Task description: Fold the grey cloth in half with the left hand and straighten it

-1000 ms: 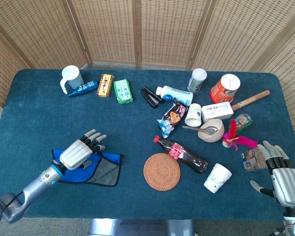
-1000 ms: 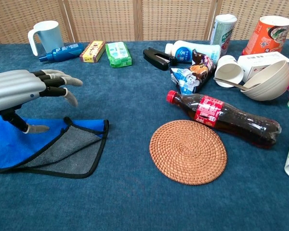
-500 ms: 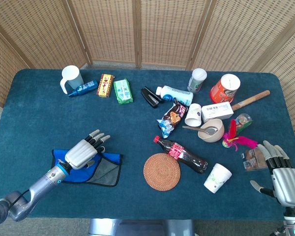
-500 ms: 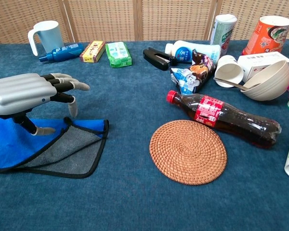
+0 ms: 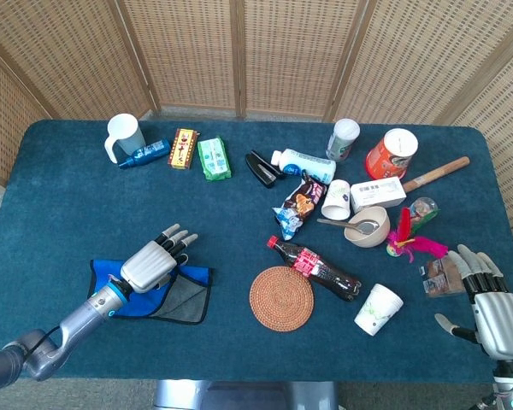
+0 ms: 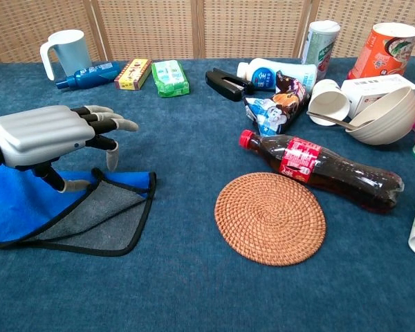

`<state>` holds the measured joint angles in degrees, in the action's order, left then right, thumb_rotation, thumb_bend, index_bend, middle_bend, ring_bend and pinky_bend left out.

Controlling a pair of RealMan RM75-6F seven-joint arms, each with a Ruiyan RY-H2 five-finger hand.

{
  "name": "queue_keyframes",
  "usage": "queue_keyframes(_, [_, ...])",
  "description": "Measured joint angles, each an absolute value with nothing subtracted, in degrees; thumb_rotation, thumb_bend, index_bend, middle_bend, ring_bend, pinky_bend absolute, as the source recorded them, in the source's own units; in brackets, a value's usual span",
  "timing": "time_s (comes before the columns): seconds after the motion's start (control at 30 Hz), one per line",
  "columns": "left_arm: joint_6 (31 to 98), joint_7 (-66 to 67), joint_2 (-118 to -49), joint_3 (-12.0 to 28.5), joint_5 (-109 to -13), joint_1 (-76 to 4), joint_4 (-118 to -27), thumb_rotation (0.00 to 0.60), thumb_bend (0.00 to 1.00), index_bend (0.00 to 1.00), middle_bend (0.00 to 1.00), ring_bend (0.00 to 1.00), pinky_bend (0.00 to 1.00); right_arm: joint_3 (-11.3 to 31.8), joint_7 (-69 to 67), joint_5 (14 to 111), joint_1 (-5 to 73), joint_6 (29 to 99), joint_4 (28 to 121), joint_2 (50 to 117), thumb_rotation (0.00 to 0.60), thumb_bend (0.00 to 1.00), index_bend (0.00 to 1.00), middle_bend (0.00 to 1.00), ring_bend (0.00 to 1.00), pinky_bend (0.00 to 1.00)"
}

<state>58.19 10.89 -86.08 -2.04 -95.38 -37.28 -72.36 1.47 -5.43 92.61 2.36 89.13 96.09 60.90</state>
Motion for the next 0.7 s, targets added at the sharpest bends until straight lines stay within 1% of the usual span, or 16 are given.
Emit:
queue_keyframes(0.1, [57.58, 11.97, -86.23, -1.85, -94.79, -37.58, -72.9, 0.6, 0.46, 0.46, 0.0, 0.0, 0.07, 1.41, -5.63, 92.68, 2.36, 89.1, 96.12, 60.78, 0.6, 0.12, 0.0, 0.0, 0.0, 0.12])
queue_keyframes(0.43, [57.25, 14.62, -86.79, -1.74, -93.69, -37.78, -73.08, 0.6, 0.47, 0.51, 0.0, 0.0, 0.07, 1.37, -6.01, 92.9, 2.31, 89.28, 96.1, 60.68, 0.6, 0.12, 0.0, 0.0, 0.0, 0.12])
queue_keyframes(0.7, [57.17, 15.71, -86.61, -1.81, -92.92, -37.78, -72.72, 0.6, 0.48, 0.5, 0.0, 0.0, 0.07, 1.38, -6.15, 92.97, 2.39, 89.21, 95.98, 60.68, 0.6, 0.12, 0.0, 0.0, 0.0, 0.12])
